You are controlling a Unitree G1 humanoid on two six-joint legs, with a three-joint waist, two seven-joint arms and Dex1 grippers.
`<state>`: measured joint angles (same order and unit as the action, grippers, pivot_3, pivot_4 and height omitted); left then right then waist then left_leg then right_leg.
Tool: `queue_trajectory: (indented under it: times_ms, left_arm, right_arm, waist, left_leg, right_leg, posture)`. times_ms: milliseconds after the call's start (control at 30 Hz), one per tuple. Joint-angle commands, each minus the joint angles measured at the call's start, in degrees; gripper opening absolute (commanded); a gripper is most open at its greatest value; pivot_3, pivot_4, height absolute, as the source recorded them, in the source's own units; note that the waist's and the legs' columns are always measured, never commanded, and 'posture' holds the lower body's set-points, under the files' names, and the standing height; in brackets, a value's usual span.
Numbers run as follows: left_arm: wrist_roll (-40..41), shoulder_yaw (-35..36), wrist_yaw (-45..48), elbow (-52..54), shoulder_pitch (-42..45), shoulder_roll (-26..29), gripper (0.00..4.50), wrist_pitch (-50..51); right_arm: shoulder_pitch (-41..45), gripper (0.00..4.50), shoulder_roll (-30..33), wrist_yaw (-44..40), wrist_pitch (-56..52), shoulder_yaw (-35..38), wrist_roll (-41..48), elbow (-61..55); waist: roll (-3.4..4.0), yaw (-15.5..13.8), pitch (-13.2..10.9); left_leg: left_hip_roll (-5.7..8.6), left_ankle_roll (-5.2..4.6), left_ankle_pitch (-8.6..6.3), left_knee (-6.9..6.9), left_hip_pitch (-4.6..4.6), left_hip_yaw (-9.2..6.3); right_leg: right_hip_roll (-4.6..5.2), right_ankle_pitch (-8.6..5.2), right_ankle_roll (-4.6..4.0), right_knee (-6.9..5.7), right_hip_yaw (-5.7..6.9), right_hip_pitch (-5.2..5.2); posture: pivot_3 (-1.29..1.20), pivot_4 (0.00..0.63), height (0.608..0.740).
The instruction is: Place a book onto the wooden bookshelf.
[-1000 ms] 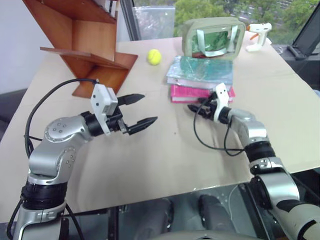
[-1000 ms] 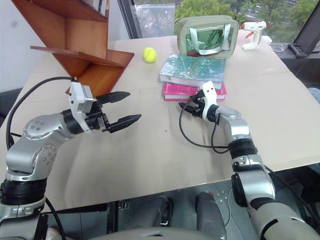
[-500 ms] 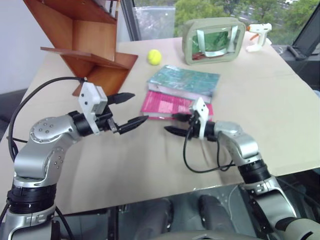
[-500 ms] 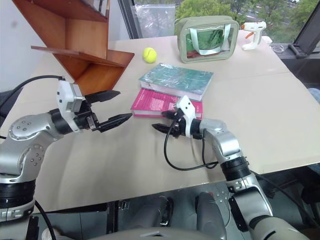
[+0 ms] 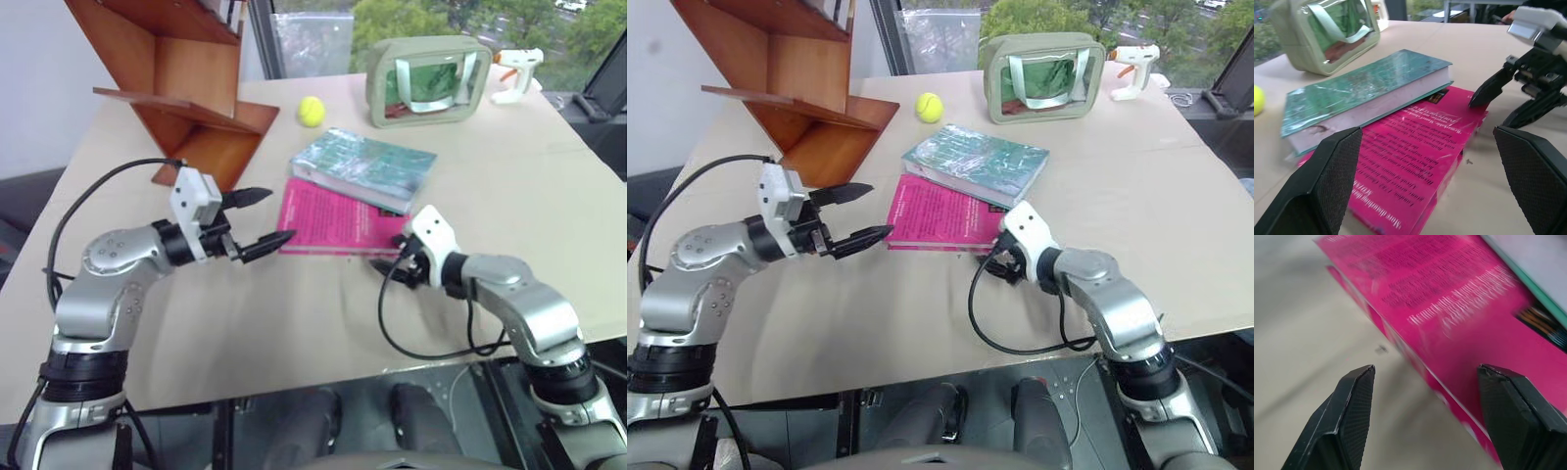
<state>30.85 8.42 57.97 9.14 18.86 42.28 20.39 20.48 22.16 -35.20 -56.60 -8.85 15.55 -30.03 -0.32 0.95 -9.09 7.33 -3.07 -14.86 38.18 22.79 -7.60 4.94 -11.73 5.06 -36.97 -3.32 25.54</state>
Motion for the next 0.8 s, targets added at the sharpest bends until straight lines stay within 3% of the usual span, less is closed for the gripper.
queue_trajectory:
  times_ms: [33,133,333,400,500,600,767,800]
  left_arm:
    - [-0.48,0.19,1.07,-0.94,1.84,-0.16,4.5,-2.0]
    - [-1.01,-0.55,1.09,-1.82,3.12,-0.71,4.5,-2.1]
    - [-1.39,-0.76,0.24,-1.17,3.79,-1.48,4.5,-1.58]
    - [-1.35,-0.69,-0.42,-0.16,3.37,-1.5,4.5,-1.21]
    - [-0.95,-0.15,-1.86,2.47,1.65,-1.36,4.5,-0.26]
    - [-0.36,0.95,-3.27,5.13,-0.76,-1.16,4.5,0.78]
    - [0.36,1.94,-4.88,8.53,-4.0,-1.49,4.5,2.08]
    - [0.44,2.04,-5.01,8.97,-4.52,-1.52,4.5,2.25]
  right_arm:
    - [3.78,3.37,-2.39,1.68,-2.99,8.27,6.29,-7.3]
    - [10.19,3.37,-1.33,5.72,-2.96,10.18,3.95,-3.2]
    - [18.31,3.37,9.05,4.62,9.72,-0.84,-7.75,12.21]
    - [21.76,3.37,8.27,3.73,12.66,-2.1,-8.72,20.09]
    - [30.4,3.37,2.79,5.93,13.55,2.33,-6.75,36.09]
    - [37.53,2.51,-0.19,6.42,16.06,5.12,-5.94,48.39]
    - [43.29,0.2,-3.26,5.33,22.24,3.0,-8.72,62.49]
    - [43.71,0.09,-4.04,4.93,23.35,2.09,-9.67,65.47]
  waist:
    - [0.0,0.09,0.0]
    - [-0.01,-0.03,0.0]
    - [-0.04,-0.16,0.01]
    - [-0.04,0.16,0.01]
    - [-0.04,1.45,-0.03]
    - [-0.04,1.49,-0.03]
    - [-0.04,1.46,-0.03]
    - [-0.04,1.44,-0.03]
  left_leg:
    - [0.0,0.0,0.0,0.0,0.01,0.01]
    - [0.0,0.0,0.0,0.04,-0.02,0.02]
    - [0.04,-0.01,0.0,0.04,0.03,-0.03]
    - [0.03,-0.01,0.0,0.02,0.05,-0.01]
    - [0.01,-0.01,0.01,0.02,0.06,0.08]
    - [-0.02,-0.01,0.01,-0.02,0.04,0.06]
    - [-0.02,-0.01,0.0,-0.12,0.05,0.06]
    - [-0.02,-0.01,0.0,-0.12,0.06,0.06]
  right_leg:
    - [0.0,0.0,0.0,0.0,-0.01,0.0]
    - [0.0,0.01,0.01,0.0,-0.01,-0.01]
    - [0.06,0.01,0.0,0.11,0.13,-0.02]
    - [0.06,0.01,-0.01,0.13,0.09,-0.01]
    - [0.05,0.02,-0.01,0.1,-0.05,0.0]
    - [0.0,0.03,-0.03,0.08,-0.07,0.01]
    - [-0.01,0.02,-0.04,0.21,0.0,0.02]
    - [0.0,0.02,-0.04,0.21,0.01,0.02]
  posture:
    - [0.0,0.15,0.74]
    - [0.0,0.15,0.74]
    - [0.0,0.15,0.74]
    - [0.0,0.15,0.74]
    - [0.0,0.15,0.74]
    - [0.0,0.15,0.74]
    - [0.0,0.15,0.74]
    - [0.0,0.15,0.74]
